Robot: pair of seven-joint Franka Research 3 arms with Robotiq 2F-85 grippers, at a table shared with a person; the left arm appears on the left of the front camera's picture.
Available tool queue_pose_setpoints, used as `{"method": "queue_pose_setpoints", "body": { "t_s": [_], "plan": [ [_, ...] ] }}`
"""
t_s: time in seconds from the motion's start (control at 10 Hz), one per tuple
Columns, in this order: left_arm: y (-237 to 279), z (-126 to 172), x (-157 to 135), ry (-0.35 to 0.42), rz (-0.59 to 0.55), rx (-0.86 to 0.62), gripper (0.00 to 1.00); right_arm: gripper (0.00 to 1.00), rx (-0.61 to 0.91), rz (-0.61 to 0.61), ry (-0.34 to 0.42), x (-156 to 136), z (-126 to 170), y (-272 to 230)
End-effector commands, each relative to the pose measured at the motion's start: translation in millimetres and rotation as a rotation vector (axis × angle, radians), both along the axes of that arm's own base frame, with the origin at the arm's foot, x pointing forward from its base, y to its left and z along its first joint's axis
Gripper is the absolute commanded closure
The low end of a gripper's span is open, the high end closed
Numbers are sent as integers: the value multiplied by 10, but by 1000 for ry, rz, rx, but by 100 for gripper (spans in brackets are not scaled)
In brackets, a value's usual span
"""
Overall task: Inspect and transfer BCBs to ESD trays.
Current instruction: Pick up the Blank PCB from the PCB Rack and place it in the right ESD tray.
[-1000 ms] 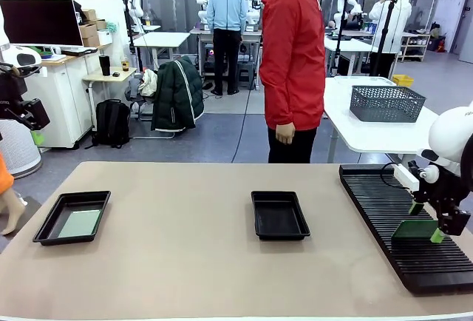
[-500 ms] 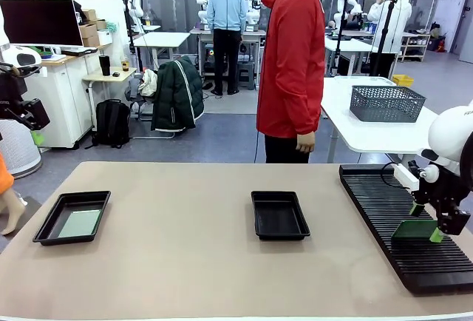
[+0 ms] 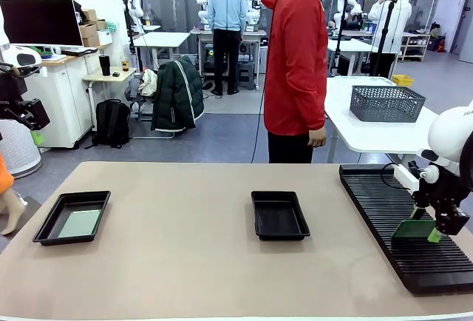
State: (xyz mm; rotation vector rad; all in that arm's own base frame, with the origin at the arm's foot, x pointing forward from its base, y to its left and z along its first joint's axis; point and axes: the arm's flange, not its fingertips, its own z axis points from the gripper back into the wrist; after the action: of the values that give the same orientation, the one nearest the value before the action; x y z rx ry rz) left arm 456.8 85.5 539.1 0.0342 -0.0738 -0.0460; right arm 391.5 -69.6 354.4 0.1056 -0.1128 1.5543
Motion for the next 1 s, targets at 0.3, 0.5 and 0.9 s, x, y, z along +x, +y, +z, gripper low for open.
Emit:
{"method": "queue_pose_setpoints", "body": {
  "t_s": [0.3,0.5,0.9],
  "plan": [
    [0,-1,1,1,1,0,0,38,6,-24,25,26,45,4],
    [0,-1,1,1,1,0,0,46,4,-22,26,18,59,19],
    [0,-1,1,1,1,0,0,60,8,-26,30,16,69,22]
  ]
}}
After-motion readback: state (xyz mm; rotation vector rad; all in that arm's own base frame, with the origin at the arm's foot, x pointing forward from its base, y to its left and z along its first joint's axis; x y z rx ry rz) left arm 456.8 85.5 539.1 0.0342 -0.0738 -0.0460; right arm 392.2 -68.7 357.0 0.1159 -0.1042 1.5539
